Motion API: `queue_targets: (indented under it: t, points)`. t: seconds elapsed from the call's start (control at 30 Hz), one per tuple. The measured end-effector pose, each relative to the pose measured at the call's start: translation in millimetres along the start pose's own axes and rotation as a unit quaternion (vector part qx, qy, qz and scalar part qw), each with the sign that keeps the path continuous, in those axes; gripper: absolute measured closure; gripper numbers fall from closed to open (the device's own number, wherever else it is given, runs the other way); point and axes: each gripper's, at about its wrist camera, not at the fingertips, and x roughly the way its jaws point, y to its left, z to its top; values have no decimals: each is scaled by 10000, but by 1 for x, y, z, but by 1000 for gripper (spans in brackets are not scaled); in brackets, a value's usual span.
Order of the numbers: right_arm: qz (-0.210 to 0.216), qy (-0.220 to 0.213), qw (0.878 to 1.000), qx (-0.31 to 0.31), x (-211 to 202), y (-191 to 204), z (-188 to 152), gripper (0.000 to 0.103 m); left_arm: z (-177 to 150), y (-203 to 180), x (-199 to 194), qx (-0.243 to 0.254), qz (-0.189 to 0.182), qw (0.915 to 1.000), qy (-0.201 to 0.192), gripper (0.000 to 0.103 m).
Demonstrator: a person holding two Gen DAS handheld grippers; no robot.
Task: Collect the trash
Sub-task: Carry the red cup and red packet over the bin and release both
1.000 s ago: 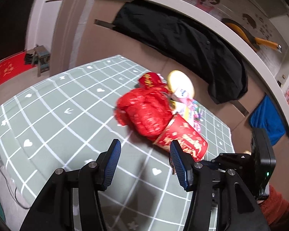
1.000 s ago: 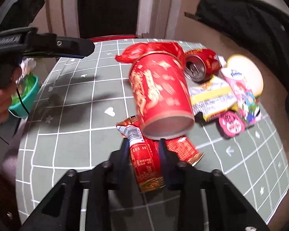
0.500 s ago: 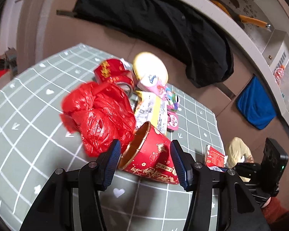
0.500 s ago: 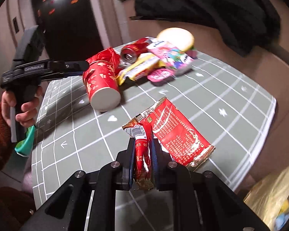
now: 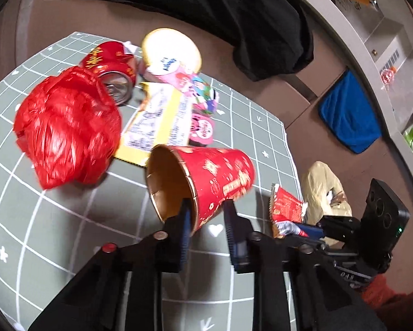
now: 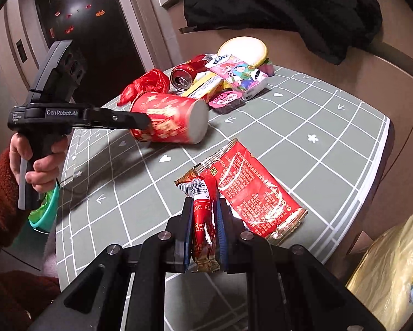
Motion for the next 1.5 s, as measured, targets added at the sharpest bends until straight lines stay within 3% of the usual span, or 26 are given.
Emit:
queue_targets:
  t: [0.13, 0.3, 0.5, 0.6, 1.0, 1.27, 1.5]
  points:
    - [-161, -98, 9998, 63, -4, 1, 1, 89, 3, -18, 5, 8, 185, 9994, -305, 92]
    - [-506, -459, 9976, 96, -18, 1, 9, 89, 6, -39, 5, 209, 772, 9931, -861, 99]
    - [-834, -923, 9921, 167, -47, -3, 22, 89, 7, -77, -21, 648, 1451, 9735, -1644, 100]
    - [-928, -1097, 9895, 166, -61, -5, 26, 89, 7, -94, -32, 812, 1583, 9661, -1873, 100]
    - [-1267, -1549, 9793, 293, -113, -26, 20, 89, 5, -141, -36, 1120, 1313, 9670, -1876, 100]
    - [-1661, -1867, 9668, 532, -161, -56, 6, 89, 11, -189, -26, 1440, 766, 9685, -1881, 100]
    - [-2200, -2130, 9486, 803, -216, -90, -16, 89, 22, -263, 8, 1805, 12, 9693, -1670, 100]
